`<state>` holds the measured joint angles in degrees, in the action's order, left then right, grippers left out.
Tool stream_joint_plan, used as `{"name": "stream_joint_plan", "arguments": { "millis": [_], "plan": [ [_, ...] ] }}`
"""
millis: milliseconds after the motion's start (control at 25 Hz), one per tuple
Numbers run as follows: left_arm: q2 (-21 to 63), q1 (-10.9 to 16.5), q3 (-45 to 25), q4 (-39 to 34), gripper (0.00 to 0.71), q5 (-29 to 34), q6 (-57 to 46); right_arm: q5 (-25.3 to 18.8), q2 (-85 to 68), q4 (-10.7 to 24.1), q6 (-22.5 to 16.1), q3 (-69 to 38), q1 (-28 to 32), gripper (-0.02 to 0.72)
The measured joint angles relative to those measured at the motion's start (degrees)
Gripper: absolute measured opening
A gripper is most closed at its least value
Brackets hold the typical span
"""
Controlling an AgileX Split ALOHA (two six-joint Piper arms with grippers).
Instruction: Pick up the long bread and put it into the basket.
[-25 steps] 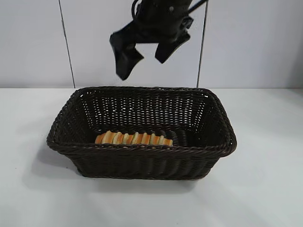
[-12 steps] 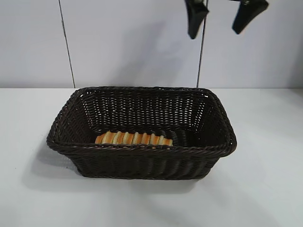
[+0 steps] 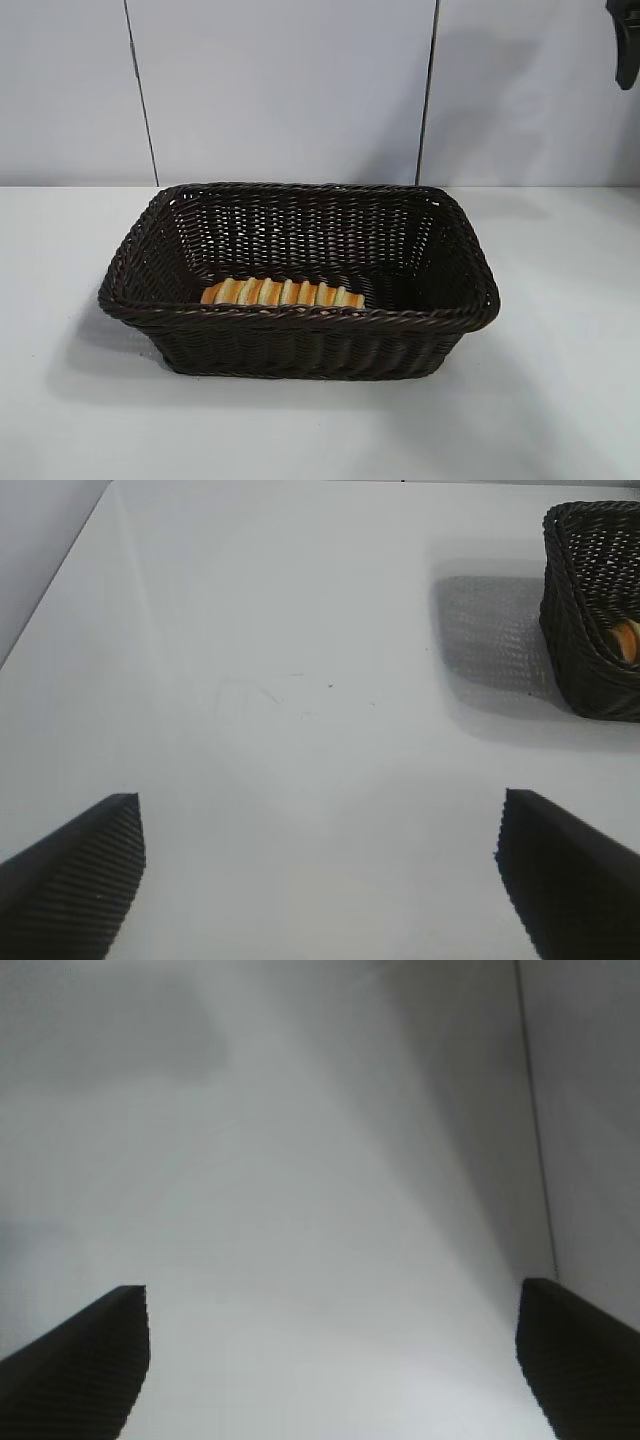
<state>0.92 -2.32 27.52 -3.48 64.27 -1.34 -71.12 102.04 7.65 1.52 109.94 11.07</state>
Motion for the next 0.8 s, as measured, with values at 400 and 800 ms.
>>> {"name": "stream_joint_plan", "arguments": {
  "millis": [400, 800],
  "plan": [
    [0.00, 0.00, 0.00, 0.00, 0.687, 0.00, 0.00, -1.06, -28.43, -1.04, 0.17, -7.97, 0.00, 0.694],
    [0.00, 0.00, 0.00, 0.00, 0.687, 0.00, 0.00, 0.74, -60.47, -0.93, 0.17, -30.54, 0.00, 0.694]
  ]
}}
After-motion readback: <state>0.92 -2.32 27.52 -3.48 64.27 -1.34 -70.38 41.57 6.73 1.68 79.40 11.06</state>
